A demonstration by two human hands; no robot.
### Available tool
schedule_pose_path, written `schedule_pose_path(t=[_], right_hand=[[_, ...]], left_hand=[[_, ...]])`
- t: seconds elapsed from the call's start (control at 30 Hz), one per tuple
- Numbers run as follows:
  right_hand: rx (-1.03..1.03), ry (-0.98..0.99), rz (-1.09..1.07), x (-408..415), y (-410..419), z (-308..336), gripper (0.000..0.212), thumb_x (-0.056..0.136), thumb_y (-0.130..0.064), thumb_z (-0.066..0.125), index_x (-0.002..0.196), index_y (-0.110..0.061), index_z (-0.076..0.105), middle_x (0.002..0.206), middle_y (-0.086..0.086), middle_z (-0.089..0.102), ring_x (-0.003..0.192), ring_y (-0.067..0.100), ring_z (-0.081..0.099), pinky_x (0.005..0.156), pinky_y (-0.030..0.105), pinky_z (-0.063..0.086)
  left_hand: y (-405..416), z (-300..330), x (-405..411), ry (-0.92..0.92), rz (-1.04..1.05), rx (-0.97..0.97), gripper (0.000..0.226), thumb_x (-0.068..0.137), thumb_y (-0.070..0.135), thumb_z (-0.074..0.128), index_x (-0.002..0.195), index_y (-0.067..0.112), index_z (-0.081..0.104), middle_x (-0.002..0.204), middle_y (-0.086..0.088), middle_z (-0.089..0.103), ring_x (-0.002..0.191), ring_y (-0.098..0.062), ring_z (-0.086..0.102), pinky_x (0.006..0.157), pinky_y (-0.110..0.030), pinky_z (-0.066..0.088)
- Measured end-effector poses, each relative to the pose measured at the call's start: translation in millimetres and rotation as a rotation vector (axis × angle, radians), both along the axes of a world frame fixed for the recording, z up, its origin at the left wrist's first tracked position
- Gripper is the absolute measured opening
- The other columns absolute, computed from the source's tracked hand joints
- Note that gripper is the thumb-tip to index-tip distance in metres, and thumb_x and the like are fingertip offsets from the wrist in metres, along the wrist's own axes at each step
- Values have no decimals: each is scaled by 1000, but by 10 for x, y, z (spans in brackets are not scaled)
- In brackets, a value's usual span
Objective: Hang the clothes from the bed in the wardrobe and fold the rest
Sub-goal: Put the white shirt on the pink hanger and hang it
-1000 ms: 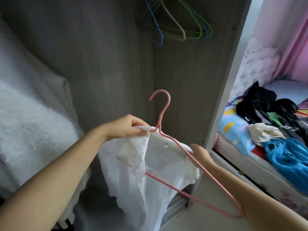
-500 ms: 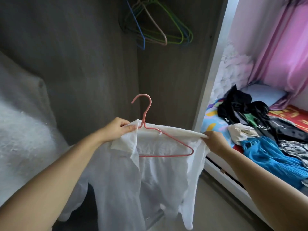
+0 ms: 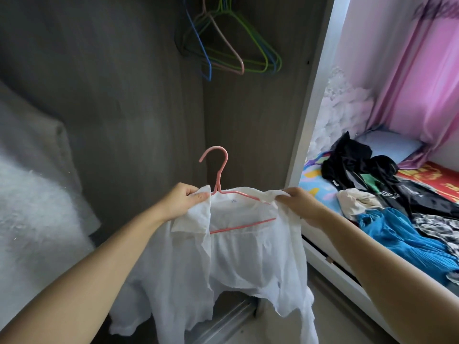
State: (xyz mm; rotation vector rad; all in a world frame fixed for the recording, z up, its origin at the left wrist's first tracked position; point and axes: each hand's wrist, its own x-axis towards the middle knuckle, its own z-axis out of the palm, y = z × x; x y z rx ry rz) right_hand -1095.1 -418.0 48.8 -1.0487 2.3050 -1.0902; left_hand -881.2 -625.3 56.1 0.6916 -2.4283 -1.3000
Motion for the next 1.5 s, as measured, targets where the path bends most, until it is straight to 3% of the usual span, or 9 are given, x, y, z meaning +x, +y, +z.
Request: schedule_pose_path(t=[0.2,0.4,0.67,0.83,1.03,1.17,1.23,1.33,1.5], right_hand=[[-141,-29,72,296,-98,300,21,99,-22,47,95,-19,68,76,-5,63,70,8,59,58,11,44],[-23,522,291,218,2,423,27,94,-33,56,120,-32,60,85,-20,39,86,8,44,69,10,34],[-128,744,79,203,9,504,32,93,-34,56,66,-27,41,53,-11,41,50,6,40,47,22,27],[-197,654,-23,128,32,557,34,89,-42,59,62,-26,47,54,-8,47,55,18,45,51,30,34],[-316,161,367,134,86,854,45,93,-62,33,121,-38,59,112,-16,67,107,-2,61,92,14,44],[-120,737,215,-38,114,1004,29,94,-54,43,87,-36,65,82,-16,62,80,14,61,77,34,49],[-94,948,206,24,80,898,38,92,-53,40,63,-29,38,57,-15,39,59,26,50,55,35,42],[-174,907,174,160,-43,793,29,97,-28,48,73,-28,33,50,-13,32,49,22,44,48,33,33],[-340,630,234,507,-502,971,13,95,-19,56,99,-25,67,70,-22,56,69,-6,55,61,6,38]], left_hand=[[107,45,-13,50,-100,112,61,82,48,62,68,-9,48,67,-6,37,63,-16,35,56,-27,29],[108,183,64,182,-60,150,48,79,42,62,74,-5,55,66,-6,43,57,-10,41,51,-18,34],[-124,139,215,254,193,-405,41,85,54,53,69,16,54,60,4,49,55,-13,43,54,-28,32],[-412,12,410,139,309,-712,41,92,46,38,70,14,48,71,1,49,73,-28,53,59,-33,31],[-471,16,499,264,478,-638,32,99,27,45,91,0,59,84,-21,66,76,-40,61,63,-33,34],[-617,82,619,308,552,-603,32,100,26,44,90,-2,57,86,-22,64,75,-38,59,65,-33,35],[-656,131,638,317,593,-579,31,100,22,44,83,-2,54,82,-20,62,70,-30,52,64,-31,32],[-747,185,685,327,621,-579,31,99,22,46,76,2,50,78,-20,59,70,-33,54,63,-34,35],[-1032,405,721,125,749,-438,53,97,32,47,140,3,37,142,-22,42,130,-39,40,105,-43,33]])
